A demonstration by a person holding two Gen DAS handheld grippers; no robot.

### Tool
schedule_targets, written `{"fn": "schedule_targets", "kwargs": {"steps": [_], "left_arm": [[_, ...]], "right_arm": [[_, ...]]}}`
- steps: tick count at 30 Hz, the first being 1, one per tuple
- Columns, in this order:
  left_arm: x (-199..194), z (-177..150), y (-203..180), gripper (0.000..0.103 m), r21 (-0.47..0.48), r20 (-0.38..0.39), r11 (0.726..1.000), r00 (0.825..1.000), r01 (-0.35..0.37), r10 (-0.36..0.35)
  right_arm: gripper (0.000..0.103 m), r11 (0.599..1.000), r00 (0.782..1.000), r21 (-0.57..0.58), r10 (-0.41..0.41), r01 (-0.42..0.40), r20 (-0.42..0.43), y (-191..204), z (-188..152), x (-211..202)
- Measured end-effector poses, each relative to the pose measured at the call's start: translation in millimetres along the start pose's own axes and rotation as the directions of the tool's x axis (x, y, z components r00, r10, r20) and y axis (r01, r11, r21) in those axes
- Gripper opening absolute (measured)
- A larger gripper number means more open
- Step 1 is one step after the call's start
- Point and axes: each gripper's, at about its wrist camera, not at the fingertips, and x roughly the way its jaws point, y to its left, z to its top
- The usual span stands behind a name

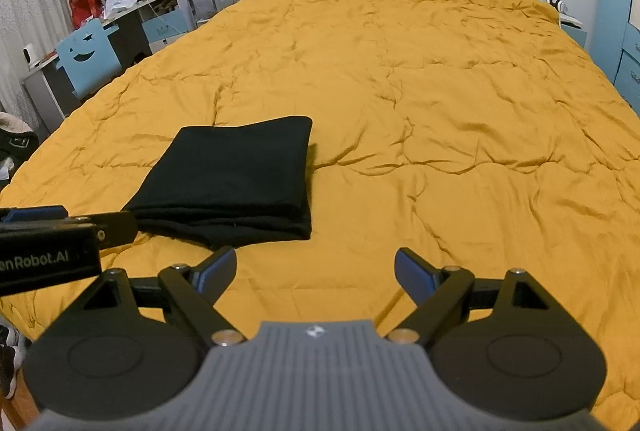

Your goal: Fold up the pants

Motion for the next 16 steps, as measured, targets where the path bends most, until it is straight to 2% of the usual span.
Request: {"fn": "schedule_targets", "kwargs": {"steps": [16], "left_arm": [[-1.7,-3.0,-2.9,0.09,0.013,0.016,1.0,1.0,0.011,-0.011]], "right_arm": [[0.082,1.0,1.0,-0.004,-0.001,0.001,-0.002,0.7,-2.6,-2.7]]}}
